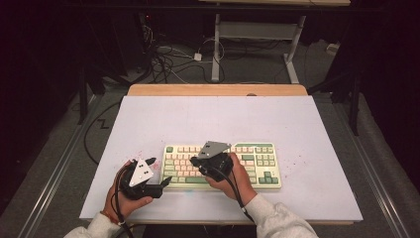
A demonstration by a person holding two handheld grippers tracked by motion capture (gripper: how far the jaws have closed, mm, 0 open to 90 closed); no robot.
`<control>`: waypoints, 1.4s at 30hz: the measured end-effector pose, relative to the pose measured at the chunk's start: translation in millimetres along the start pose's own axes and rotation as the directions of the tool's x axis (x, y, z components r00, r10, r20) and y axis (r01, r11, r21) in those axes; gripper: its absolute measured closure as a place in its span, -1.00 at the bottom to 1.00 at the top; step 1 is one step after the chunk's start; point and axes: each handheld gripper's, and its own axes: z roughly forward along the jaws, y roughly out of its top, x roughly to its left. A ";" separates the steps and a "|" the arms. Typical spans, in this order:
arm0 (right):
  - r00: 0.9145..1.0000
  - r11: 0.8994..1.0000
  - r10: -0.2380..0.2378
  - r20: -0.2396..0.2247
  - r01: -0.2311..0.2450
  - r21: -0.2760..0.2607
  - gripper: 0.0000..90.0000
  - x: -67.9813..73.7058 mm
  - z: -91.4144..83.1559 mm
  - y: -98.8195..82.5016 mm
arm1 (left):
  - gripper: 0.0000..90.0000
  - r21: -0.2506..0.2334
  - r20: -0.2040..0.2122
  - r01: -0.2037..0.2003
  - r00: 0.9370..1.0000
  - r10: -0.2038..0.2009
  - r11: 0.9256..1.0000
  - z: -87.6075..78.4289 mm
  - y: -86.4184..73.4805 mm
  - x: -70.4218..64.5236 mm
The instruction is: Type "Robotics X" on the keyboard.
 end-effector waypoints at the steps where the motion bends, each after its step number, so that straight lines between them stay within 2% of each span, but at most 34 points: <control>1: 1.000 1.000 0.000 0.002 0.000 -0.003 0.94 -1.0 -1.8 -0.4 | -0.57 0.000 0.000 -0.001 1.000 0.001 1.000 0.1 0.1 -0.3; 10: 0.999 0.999 0.027 0.030 -0.026 -0.037 0.85 -11.8 -17.8 -4.5 | -0.57 -0.005 -0.006 -0.011 1.000 0.011 1.000 -0.2 0.6 0.2; 14: 0.999 0.999 0.030 0.039 -0.028 -0.041 0.79 -16.6 -26.0 -8.0 | -0.57 -0.003 0.001 0.001 1.000 -0.001 1.000 -0.7 0.2 -0.1; 24: 0.998 0.996 0.042 0.054 -0.038 -0.079 0.52 -27.1 -45.4 -20.5 | -0.56 0.003 -0.001 -0.004 1.000 0.004 1.000 0.1 1.1 -0.7; 35: 0.998 0.996 0.039 0.059 -0.034 -0.078 0.33 -28.5 -53.4 -29.3 | -0.56 0.003 -0.001 -0.003 1.000 0.003 1.000 0.0 1.0 -0.8; 42: 0.996 0.996 0.034 0.080 -0.027 -0.085 0.15 -28.5 -57.6 -35.3 | -0.56 0.005 0.000 -0.003 1.000 0.003 1.000 0.1 1.1 -0.6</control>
